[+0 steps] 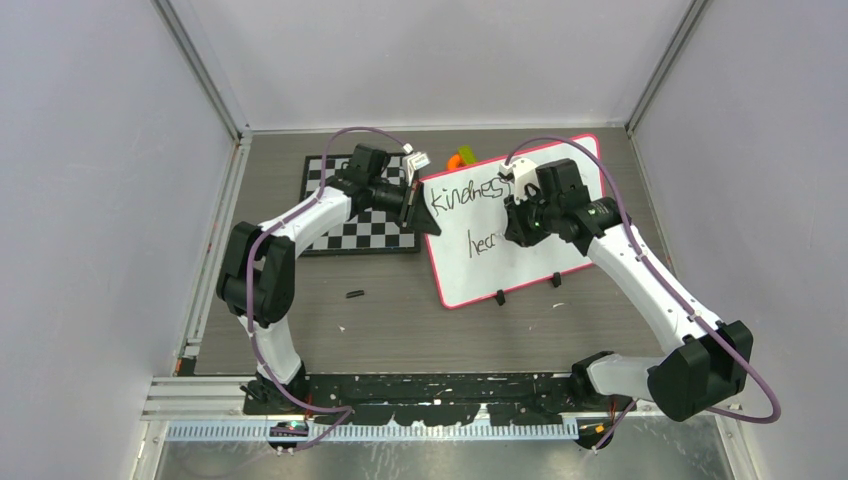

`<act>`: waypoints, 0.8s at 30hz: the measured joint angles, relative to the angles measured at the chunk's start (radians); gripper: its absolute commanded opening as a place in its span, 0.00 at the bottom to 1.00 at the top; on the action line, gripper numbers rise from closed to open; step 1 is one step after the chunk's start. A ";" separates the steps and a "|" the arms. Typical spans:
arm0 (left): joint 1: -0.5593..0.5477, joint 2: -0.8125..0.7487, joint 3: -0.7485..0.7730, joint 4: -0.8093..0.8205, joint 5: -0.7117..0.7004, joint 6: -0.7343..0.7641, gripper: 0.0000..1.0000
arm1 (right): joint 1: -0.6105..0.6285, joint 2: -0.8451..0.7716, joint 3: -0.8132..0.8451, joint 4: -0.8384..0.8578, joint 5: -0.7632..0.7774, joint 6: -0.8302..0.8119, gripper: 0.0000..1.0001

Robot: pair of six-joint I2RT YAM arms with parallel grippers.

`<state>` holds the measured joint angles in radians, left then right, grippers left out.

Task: Write a sentence on the whiteboard

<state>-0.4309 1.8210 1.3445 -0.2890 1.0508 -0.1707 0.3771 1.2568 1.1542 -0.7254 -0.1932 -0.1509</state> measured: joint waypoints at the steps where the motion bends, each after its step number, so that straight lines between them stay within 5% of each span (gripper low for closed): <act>1: 0.000 0.000 0.000 0.000 0.000 0.000 0.00 | 0.000 0.000 0.000 0.000 0.000 0.000 0.00; 24: -0.002 0.000 0.007 -0.008 -0.003 0.003 0.00 | 0.000 -0.026 -0.032 -0.005 0.040 -0.013 0.00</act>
<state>-0.4332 1.8210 1.3518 -0.2974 1.0477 -0.1680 0.3775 1.2312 1.1225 -0.7303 -0.1535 -0.1635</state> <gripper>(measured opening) 0.069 0.163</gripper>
